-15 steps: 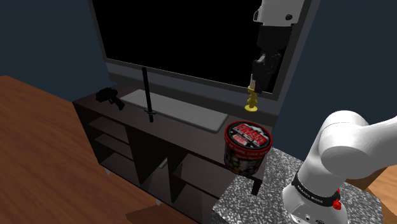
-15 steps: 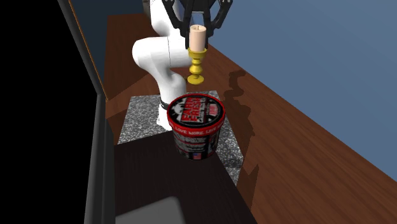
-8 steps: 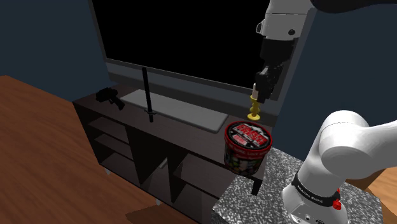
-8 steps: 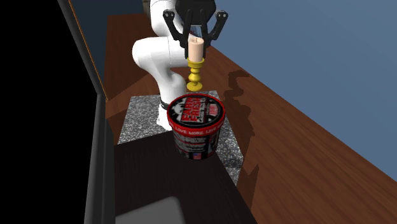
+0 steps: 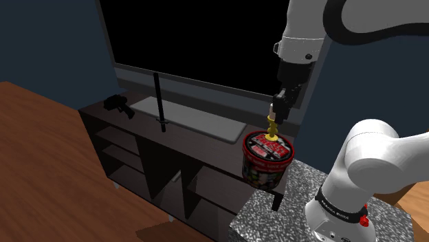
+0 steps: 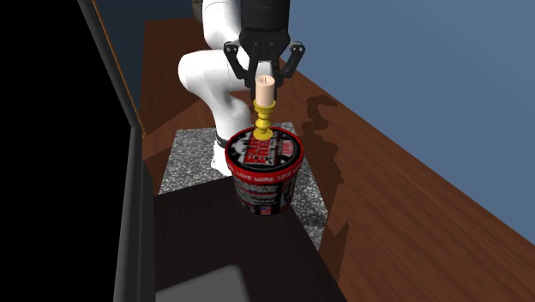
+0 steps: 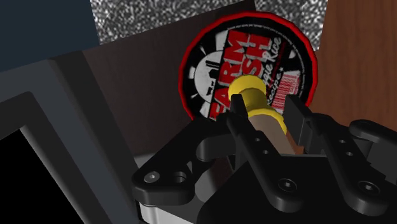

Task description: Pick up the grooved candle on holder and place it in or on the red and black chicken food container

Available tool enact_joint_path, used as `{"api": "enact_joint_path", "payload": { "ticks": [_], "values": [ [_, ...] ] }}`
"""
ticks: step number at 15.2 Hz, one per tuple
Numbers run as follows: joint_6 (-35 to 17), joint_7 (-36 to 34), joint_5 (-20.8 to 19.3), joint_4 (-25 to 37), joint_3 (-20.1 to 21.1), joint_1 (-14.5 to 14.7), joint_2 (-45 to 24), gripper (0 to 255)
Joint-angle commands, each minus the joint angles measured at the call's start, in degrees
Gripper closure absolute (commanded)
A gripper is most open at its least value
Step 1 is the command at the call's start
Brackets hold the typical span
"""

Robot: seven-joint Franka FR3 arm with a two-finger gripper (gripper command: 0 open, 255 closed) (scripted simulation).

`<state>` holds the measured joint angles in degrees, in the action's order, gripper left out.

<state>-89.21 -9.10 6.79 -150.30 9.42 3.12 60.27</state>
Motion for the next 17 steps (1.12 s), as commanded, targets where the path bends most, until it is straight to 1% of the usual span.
{"api": "enact_joint_path", "payload": {
  "ticks": [1, 3, 11, 12, 17],
  "values": [
    [-1.4, 0.1, 0.1, -1.6, 0.1, 0.0, 0.2, 255],
    [-3.2, 0.1, 0.4, -3.9, 0.4, 0.2, 0.7, 255],
    [-3.2, 0.1, 0.4, -3.9, 0.4, 0.2, 0.7, 255],
    [-3.2, 0.1, 0.4, -3.9, 0.4, 0.2, 0.7, 0],
    [-3.2, 0.1, 0.4, -3.9, 0.4, 0.2, 0.7, 0]
  ]
}}
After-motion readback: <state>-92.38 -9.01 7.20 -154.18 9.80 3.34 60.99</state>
